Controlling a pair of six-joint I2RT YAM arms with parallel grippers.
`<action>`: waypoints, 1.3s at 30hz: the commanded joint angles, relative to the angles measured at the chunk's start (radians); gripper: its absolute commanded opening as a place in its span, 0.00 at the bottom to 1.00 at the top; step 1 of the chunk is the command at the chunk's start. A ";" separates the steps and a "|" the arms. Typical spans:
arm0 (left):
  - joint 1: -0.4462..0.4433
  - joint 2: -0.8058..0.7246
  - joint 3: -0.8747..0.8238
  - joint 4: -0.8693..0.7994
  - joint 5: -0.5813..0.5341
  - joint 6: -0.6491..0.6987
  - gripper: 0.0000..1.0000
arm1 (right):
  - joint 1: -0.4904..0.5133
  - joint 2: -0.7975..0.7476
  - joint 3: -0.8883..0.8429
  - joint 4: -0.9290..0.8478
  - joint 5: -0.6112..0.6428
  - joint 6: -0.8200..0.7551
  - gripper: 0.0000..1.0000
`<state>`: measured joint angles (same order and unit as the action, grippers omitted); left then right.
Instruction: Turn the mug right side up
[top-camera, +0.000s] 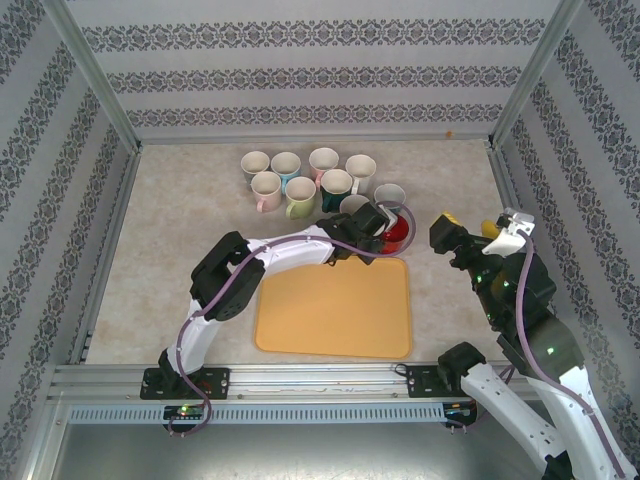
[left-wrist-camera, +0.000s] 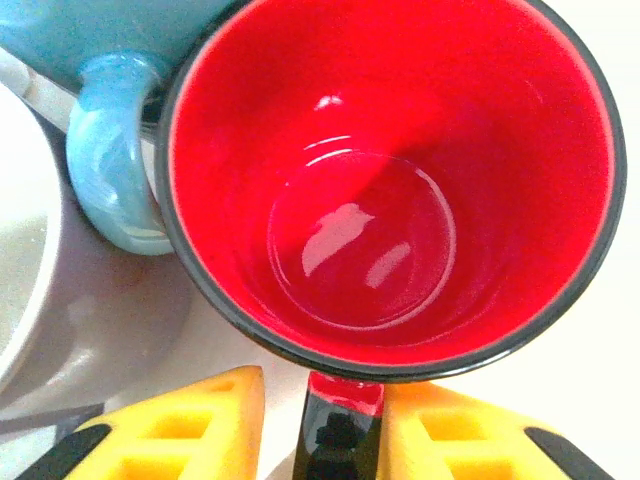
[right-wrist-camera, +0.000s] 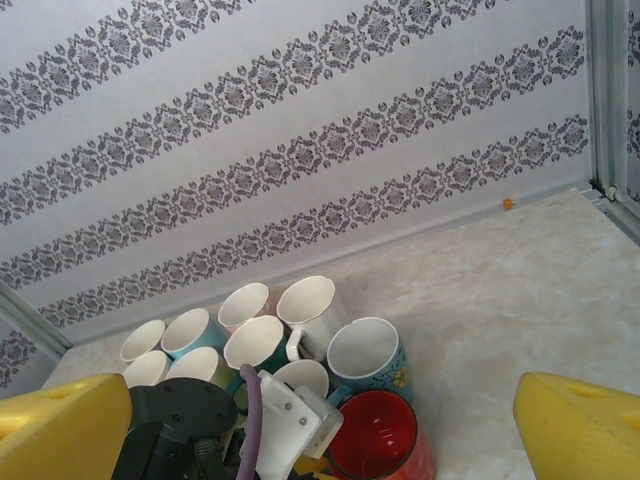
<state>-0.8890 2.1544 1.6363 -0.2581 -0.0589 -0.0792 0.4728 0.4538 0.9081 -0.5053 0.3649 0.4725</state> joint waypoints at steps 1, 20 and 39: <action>0.001 -0.009 -0.025 0.071 -0.041 -0.020 0.37 | -0.011 -0.015 -0.008 0.013 -0.010 0.008 0.98; 0.001 -0.251 -0.200 0.139 -0.003 -0.041 0.49 | -0.012 0.054 0.067 -0.071 -0.117 -0.028 0.98; 0.436 -0.801 -0.635 0.179 -0.094 -0.120 1.00 | -0.017 0.274 -0.208 0.394 0.106 -0.355 0.98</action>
<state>-0.5358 1.4124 1.0958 -0.1184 -0.1051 -0.1879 0.4664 0.7147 0.7952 -0.3622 0.4007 0.2676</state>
